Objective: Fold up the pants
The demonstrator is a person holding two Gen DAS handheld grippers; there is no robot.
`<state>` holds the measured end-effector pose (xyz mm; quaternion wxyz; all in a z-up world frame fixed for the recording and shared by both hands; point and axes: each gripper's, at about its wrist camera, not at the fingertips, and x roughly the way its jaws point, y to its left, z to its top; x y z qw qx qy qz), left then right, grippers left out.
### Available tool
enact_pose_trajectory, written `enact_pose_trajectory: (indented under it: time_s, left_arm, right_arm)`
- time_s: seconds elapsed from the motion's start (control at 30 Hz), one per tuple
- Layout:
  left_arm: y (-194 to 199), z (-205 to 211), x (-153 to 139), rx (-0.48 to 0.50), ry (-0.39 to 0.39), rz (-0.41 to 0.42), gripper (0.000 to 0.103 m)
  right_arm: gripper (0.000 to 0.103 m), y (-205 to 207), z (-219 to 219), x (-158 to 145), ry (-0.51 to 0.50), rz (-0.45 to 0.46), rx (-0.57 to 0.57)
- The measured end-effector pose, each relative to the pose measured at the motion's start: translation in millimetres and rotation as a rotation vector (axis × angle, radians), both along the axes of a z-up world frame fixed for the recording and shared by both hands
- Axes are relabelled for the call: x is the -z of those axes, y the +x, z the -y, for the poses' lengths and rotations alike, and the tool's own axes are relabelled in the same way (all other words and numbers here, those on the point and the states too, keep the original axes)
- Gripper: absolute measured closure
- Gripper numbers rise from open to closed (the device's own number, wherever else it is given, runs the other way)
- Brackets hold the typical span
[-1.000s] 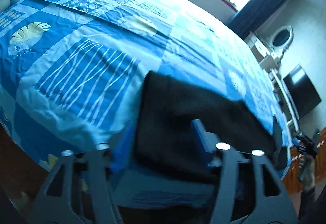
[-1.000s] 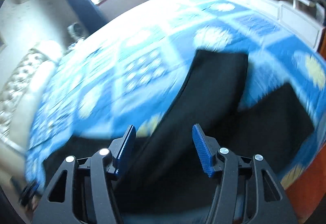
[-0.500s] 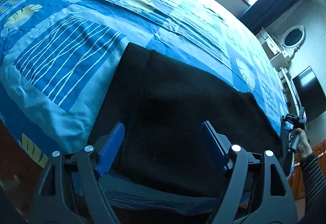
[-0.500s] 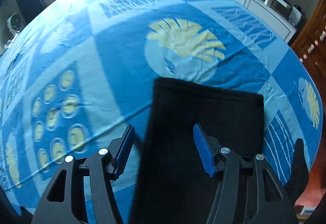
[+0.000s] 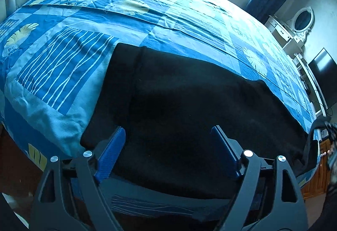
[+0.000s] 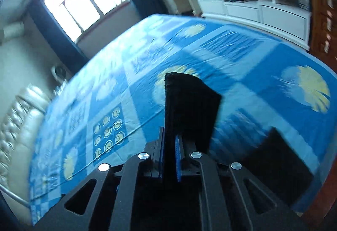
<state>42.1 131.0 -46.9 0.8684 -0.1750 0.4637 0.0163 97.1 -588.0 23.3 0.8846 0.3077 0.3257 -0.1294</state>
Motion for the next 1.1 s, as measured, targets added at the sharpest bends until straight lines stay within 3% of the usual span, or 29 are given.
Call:
enact_pose_trajectory:
  time_s: [0.17,0.33,0.47,0.53,0.63,0.8,0.9,1.03,1.1]
  left_arm:
    - [-1.8,5.9,1.5,-0.007,0.022,-0.006,0.019]
    - [-1.8,10.8,2.0,-0.014,0.044,-0.008,0.019]
    - [-1.7,14.2,2.0,-0.026,0.055,-0.015,0.018]
    - [-2.0,15.1,2.1,-0.026,0.055,-0.018,0.018]
    - [-3.3,16.9,2.4,-0.028,0.053,-0.020,0.018]
    - [-3.2,21.0,3.3,-0.031,0.058,-0.024,0.015]
    - [-3.2,22.7,3.2,-0.029,0.055,-0.025,0.014]
    - [-3.8,23.5,3.6,-0.027,0.053,-0.025,0.014]
    - [-4.3,23.9,4.2,-0.026,0.054,-0.025,0.014]
  right_arm:
    - [0.095,-76.5,47.1,29.5,0.087,0.013,0.110]
    - [0.096,-102.4,64.6,77.0,0.223,-0.032,0.145]
    - [0.092,-120.8,72.5,86.6,0.357,0.063,0.174]
    - [0.082,-135.9,78.4,84.7,0.363,0.103,0.253]
    - [0.066,-145.4,88.5,91.6,0.395,0.107,0.329]
    - [0.063,-141.3,97.2,111.0,0.524,0.140,0.346]
    - [0.054,-131.3,95.1,110.7,0.531,0.134,0.327]
    - [0.054,-131.4,96.8,115.3,0.559,0.141,0.354]
    - [0.054,-129.1,94.3,120.3,0.570,0.093,0.343]
